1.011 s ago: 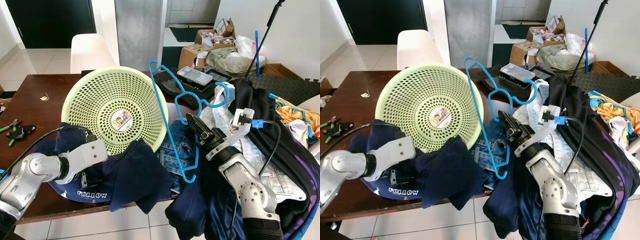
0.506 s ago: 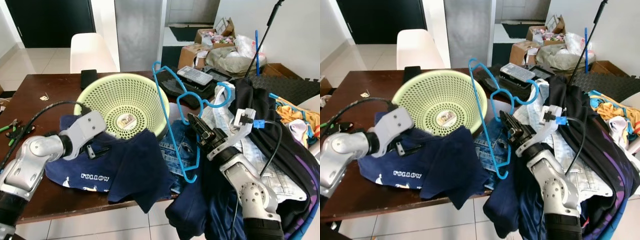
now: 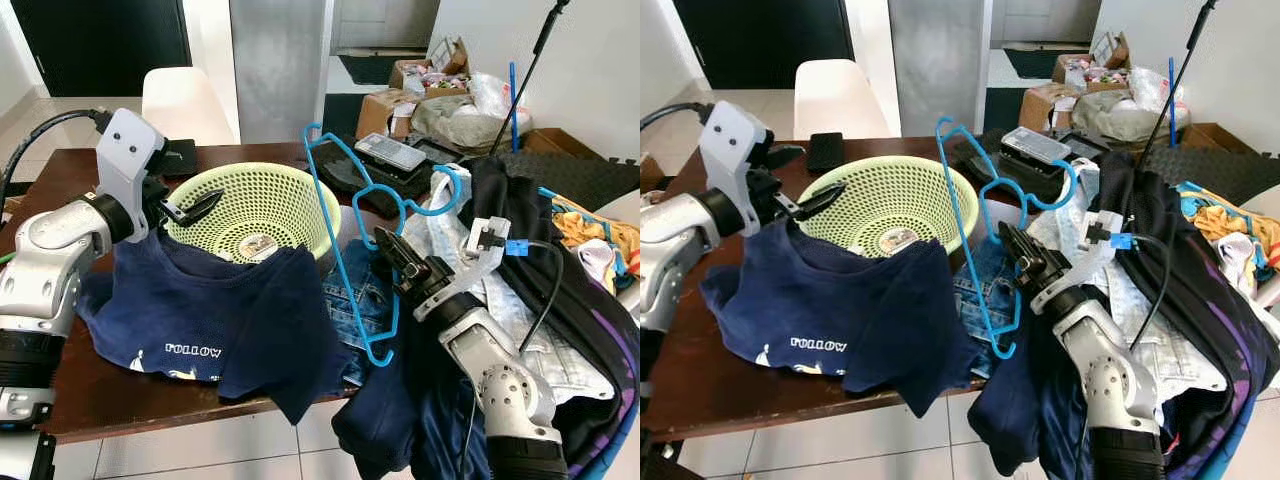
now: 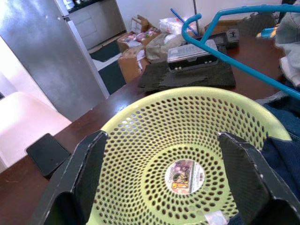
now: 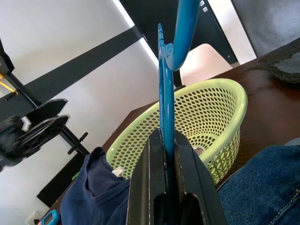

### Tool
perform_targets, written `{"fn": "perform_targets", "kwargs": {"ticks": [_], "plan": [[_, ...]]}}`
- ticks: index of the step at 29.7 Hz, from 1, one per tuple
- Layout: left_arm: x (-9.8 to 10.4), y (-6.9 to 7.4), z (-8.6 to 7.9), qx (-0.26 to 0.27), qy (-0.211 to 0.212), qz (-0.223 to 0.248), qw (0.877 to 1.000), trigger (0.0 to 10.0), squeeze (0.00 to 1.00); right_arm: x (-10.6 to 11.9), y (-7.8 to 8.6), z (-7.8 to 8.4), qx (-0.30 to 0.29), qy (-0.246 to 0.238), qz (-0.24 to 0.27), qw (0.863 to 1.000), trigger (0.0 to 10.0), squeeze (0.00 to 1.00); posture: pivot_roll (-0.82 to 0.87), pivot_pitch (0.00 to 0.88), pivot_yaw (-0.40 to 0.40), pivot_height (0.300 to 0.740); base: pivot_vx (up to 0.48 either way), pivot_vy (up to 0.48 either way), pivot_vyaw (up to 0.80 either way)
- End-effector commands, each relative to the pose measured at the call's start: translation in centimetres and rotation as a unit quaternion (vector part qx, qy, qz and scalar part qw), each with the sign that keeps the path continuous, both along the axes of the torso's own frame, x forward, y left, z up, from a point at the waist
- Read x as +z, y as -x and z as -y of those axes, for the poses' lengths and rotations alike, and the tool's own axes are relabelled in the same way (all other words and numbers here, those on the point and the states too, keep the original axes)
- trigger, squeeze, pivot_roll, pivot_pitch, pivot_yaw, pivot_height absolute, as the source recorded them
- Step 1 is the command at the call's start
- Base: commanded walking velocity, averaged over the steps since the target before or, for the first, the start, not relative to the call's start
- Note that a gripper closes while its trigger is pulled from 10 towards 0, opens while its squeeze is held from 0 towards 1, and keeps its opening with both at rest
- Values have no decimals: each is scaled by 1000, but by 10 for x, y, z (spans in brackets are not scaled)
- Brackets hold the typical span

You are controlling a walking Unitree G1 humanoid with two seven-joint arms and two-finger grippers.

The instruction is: Hang hanger

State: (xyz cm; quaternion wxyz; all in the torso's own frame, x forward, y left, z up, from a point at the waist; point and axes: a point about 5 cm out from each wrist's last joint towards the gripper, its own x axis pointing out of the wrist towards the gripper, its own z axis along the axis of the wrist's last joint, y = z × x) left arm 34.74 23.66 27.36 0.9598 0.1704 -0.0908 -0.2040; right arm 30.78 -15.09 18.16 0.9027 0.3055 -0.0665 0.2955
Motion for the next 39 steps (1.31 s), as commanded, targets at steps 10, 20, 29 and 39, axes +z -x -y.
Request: {"fn": "perform_targets", "kwargs": {"ticks": [10, 20, 29, 39], "plan": [[-29, 8, -64, 91, 199, -67, 973, 10000, 0, 2, 3, 5, -6, -1, -3, 1000, 10000, 0, 44, 120, -46, 740, 0, 0, 0], [-68, 9, -63, 30, 204, -174, 963, 10000, 0, 2, 4, 5, -4, 1, -3, 1000, 10000, 0, 30, 118, -42, 740, 0, 0, 0], [-88, 11, -77, 60, 169, -211, 961, 10000, 0, 2, 6, 6, -7, 6, -4, 1000, 10000, 0, 28, 118, -44, 740, 0, 0, 0], [-83, 6, -79, 70, 138, -188, 970, 10000, 0, 2, 7, 7, -6, 9, -5, 1000, 10000, 0, 17, 120, -47, 740, 0, 0, 0]]}}
